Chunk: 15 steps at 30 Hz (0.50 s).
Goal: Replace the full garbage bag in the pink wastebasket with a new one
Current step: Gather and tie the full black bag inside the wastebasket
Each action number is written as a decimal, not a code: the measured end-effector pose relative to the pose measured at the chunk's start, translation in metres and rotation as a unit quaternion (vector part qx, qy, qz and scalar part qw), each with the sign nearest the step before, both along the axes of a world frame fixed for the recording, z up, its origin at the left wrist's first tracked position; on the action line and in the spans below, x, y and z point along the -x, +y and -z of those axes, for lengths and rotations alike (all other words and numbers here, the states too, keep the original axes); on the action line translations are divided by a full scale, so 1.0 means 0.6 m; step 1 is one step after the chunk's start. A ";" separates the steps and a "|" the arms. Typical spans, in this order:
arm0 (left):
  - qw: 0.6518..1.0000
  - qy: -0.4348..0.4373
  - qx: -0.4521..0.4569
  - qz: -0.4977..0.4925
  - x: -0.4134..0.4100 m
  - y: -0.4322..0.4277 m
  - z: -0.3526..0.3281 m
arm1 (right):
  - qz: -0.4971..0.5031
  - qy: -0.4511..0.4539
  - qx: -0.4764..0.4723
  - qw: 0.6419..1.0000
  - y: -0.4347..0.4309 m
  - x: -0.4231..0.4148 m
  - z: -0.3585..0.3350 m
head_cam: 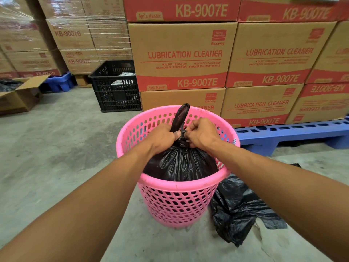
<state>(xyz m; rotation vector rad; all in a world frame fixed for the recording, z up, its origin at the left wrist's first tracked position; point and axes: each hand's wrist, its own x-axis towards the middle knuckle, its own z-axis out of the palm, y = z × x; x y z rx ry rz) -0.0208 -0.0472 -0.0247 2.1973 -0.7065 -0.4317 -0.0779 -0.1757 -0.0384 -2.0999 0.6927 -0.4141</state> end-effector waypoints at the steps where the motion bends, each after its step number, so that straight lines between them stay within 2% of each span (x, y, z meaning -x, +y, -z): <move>1: 1.000 0.007 -0.004 -0.001 -0.001 -0.003 0.001 | 0.001 -0.001 -0.002 1.000 -0.002 -0.001 0.000; 3: 0.999 0.038 -0.010 -0.010 -0.004 -0.006 0.003 | 0.001 -0.001 -0.004 1.000 -0.003 -0.002 0.001; 5: 0.994 0.107 0.006 -0.034 -0.010 -0.007 0.006 | -0.003 0.001 -0.005 1.000 -0.001 0.000 0.001; 9: 0.960 0.246 0.089 -0.100 -0.017 -0.008 0.008 | -0.019 0.005 0.000 1.000 0.002 0.005 -0.002; 13: 0.925 0.315 0.135 -0.160 -0.015 -0.006 0.007 | -0.040 0.019 -0.005 0.999 0.006 0.014 -0.013; 15: 0.920 0.324 0.136 -0.173 -0.014 -0.003 0.007 | -0.048 0.023 0.034 0.998 0.011 0.020 -0.020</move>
